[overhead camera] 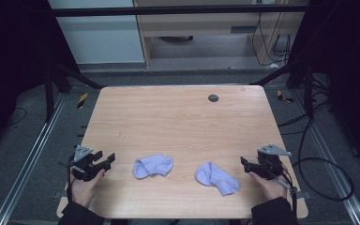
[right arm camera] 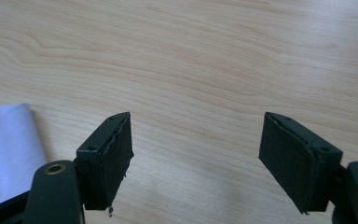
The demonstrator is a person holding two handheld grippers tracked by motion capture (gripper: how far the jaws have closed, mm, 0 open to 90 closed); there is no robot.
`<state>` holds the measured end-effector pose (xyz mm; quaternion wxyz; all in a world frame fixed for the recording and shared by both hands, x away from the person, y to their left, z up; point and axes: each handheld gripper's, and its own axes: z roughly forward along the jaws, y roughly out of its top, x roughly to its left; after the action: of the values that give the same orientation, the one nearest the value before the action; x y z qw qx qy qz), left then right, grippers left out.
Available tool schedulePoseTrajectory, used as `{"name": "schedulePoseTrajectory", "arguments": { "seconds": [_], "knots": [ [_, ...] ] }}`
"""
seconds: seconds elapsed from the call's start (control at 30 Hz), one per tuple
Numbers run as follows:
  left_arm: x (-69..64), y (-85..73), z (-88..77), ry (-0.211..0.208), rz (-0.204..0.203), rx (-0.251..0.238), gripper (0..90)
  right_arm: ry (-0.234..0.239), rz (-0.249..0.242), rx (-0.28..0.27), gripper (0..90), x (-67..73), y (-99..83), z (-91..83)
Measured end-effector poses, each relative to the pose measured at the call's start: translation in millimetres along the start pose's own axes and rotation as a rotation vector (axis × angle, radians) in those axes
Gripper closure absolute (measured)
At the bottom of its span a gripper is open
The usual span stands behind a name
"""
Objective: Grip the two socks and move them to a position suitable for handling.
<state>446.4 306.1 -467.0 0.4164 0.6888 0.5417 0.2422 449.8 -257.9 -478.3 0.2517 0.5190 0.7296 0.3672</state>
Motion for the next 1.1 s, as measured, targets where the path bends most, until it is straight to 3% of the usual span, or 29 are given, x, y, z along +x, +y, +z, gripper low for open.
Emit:
{"name": "schedulePoseTrajectory", "arguments": {
  "seconds": [0.17,0.27,0.47,0.63,0.77,1.0,1.1],
  "knots": [
    [-15.6,0.5,-2.4,-0.041,0.024,0.001,40.9,0.025,-0.007,-0.018,27.0,8.4,3.2,-6.9],
    [-29.6,-0.7,-4.0,-0.074,0.042,0.003,40.6,0.074,-0.021,-0.045,29.7,19.6,6.4,-12.7],
    [-43.9,1.2,-4.4,-0.101,0.065,-0.003,40.2,0.100,-0.028,-0.037,32.9,30.9,11.5,-16.3],
    [-60.2,4.6,-4.2,-0.121,0.101,-0.011,41.9,0.120,-0.089,-0.017,38.2,41.7,12.6,-18.1],
    [-70.2,6.6,-4.0,-0.142,0.118,-0.019,43.5,0.142,-0.108,-0.008,40.7,48.7,12.7,-21.4],
    [-98.6,9.1,0.8,-0.185,0.167,-0.010,45.6,0.184,-0.124,0.018,45.5,61.2,7.3,-29.5],
    [-104.6,9.7,1.6,-0.192,0.184,-0.005,46.2,0.198,-0.130,0.027,47.1,65.1,4.2,-32.8]
  ]
}}
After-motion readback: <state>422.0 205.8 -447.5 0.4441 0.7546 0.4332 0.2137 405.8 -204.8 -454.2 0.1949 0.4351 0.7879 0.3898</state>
